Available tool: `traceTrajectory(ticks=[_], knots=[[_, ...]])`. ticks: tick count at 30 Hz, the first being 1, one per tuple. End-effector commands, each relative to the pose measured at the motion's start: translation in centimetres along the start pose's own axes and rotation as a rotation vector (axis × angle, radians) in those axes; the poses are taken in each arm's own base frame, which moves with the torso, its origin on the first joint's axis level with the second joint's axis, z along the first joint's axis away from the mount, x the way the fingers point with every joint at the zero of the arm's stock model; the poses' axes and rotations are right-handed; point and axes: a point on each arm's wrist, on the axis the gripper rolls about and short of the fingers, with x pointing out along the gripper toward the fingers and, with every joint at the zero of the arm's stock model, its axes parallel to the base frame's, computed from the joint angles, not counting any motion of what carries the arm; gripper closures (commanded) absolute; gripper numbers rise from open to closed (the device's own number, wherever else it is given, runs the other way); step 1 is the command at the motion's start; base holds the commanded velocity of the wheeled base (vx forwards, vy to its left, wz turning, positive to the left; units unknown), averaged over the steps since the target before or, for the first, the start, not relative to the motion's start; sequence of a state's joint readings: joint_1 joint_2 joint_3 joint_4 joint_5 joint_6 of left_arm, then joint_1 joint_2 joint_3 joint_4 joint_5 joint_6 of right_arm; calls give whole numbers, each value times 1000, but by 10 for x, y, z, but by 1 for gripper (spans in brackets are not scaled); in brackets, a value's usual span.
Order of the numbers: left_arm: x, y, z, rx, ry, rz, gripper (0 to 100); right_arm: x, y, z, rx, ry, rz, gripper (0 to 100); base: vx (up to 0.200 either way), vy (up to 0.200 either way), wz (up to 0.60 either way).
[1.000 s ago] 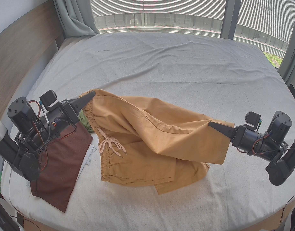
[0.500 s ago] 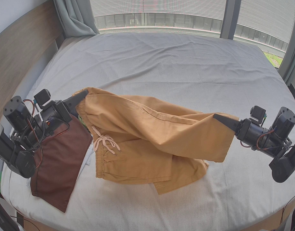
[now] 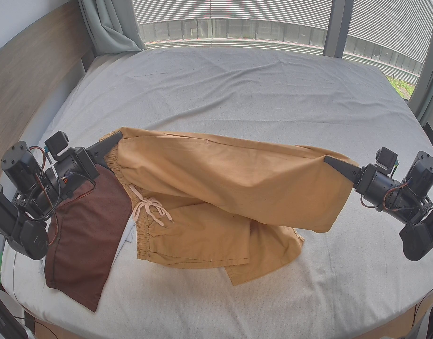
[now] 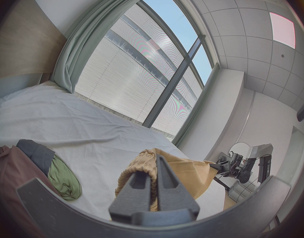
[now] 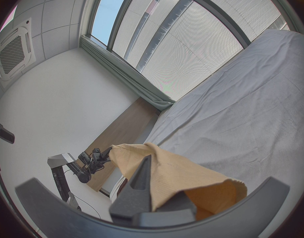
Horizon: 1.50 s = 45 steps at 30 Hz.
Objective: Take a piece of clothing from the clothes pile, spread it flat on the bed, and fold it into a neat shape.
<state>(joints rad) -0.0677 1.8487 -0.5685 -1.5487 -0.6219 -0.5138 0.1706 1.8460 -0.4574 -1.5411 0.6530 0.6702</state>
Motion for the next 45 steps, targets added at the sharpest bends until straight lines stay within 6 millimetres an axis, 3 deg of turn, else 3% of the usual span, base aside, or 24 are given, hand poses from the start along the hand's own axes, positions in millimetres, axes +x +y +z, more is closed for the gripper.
traceTrajectory(ticks=[1, 25, 31, 45], knots=[[-1, 1, 2, 4, -6, 6, 100, -1, -4, 3, -5, -11, -9, 100, 0, 0, 0], [-4, 7, 4, 7, -7, 19, 100, -4, -13, 8, -11, -25, -34, 100, 0, 0, 0], [-3, 7, 1, 3, -4, 24, 100, 7, -26, 2, -16, -10, -44, 100, 0, 0, 0], [17, 28, -9, -17, -20, 68, 100, 22, -34, 19, -67, -64, -19, 100, 0, 0, 0]])
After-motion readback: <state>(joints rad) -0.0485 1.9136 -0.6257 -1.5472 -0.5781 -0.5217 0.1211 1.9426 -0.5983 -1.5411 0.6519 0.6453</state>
